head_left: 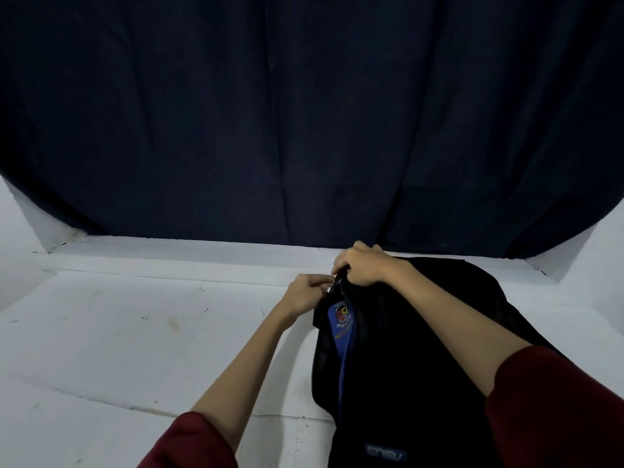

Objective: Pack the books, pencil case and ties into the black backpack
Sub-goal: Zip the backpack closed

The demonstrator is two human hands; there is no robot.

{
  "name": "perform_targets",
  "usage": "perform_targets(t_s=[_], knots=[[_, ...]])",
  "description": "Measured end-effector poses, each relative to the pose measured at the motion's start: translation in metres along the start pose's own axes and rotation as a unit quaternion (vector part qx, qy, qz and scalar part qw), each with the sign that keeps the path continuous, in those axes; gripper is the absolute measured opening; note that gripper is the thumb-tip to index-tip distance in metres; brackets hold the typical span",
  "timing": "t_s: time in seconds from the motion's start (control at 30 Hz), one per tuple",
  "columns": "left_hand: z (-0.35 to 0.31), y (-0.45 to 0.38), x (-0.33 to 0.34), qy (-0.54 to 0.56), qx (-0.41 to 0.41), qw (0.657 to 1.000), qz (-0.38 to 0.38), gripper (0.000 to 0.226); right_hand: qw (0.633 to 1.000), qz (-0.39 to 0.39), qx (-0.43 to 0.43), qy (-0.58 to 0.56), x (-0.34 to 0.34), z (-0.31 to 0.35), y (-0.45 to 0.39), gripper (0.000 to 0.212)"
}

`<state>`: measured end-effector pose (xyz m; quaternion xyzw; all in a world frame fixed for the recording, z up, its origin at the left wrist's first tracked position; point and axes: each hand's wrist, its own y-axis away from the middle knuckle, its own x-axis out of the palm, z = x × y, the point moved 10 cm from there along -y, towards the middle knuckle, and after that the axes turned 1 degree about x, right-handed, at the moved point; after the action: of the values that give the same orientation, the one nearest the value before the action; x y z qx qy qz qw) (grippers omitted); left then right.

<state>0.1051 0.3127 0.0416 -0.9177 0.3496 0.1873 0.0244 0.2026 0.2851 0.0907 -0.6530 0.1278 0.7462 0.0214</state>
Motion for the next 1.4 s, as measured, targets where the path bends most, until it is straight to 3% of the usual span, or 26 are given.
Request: perform_targets(t_s=[0.1,0.2,0.3,0.4,0.53,0.73,0.8,0.87,0.93,1.03,1.1,1.17,1.23,1.33,1.4], knots=[[0.002,-0.011,0.005,-0.037,0.014,0.999,-0.005,0.020,0.999,0.034,0.001,0.020,0.013,-0.006,-0.006,0.047],[0.006,-0.012,0.008,-0.028,0.008,1.000,0.006,0.029,1.000,0.026,-0.005,0.012,0.015,-0.011,-0.007,0.039],[0.007,-0.009,0.009,-0.026,-0.012,0.999,0.025,0.033,0.999,-0.005,-0.031,0.027,0.007,-0.008,-0.003,0.027],[-0.007,-0.008,0.000,-0.031,-0.001,0.999,0.024,0.022,0.995,-0.060,-0.056,0.050,-0.006,-0.001,0.000,0.016],[-0.025,0.010,-0.016,-0.037,0.003,0.999,0.024,0.027,0.994,-0.099,-0.045,0.016,-0.019,-0.001,0.000,0.016],[-0.016,0.075,-0.010,0.122,-0.056,0.981,0.137,0.026,0.987,-0.157,0.029,0.012,-0.034,-0.027,0.005,0.024],[-0.014,0.087,-0.011,0.162,-0.077,0.975,0.133,0.026,0.994,-0.099,-0.012,-0.039,-0.032,-0.002,0.012,0.042],[-0.018,0.094,-0.012,0.191,-0.082,0.970,0.126,0.023,0.992,0.047,-0.079,-0.087,-0.011,0.036,0.028,0.059],[-0.022,0.101,-0.011,0.192,-0.079,0.971,0.120,0.022,0.988,0.105,-0.109,0.009,0.005,0.058,0.054,0.051],[-0.023,0.125,0.000,0.165,-0.066,0.973,0.149,0.023,0.989,-0.032,-0.090,0.109,-0.015,0.055,0.079,0.034],[-0.025,0.152,0.016,0.161,-0.050,0.963,0.208,0.020,0.985,-0.115,-0.058,0.115,-0.037,0.039,0.092,0.036],[-0.026,0.178,0.027,0.156,-0.039,0.956,0.247,0.018,0.982,-0.150,-0.019,0.113,-0.053,0.025,0.101,0.038],[-0.025,0.189,0.029,0.139,-0.025,0.960,0.242,0.017,0.991,-0.112,-0.019,0.065,-0.048,0.029,0.112,0.044],[-0.024,0.191,0.029,0.127,-0.018,0.966,0.226,0.017,0.993,0.035,-0.101,0.054,-0.003,0.066,0.139,0.055],[-0.022,0.192,0.029,0.133,-0.025,0.967,0.216,0.018,0.987,0.056,-0.127,0.076,0.021,0.080,0.158,0.042]])
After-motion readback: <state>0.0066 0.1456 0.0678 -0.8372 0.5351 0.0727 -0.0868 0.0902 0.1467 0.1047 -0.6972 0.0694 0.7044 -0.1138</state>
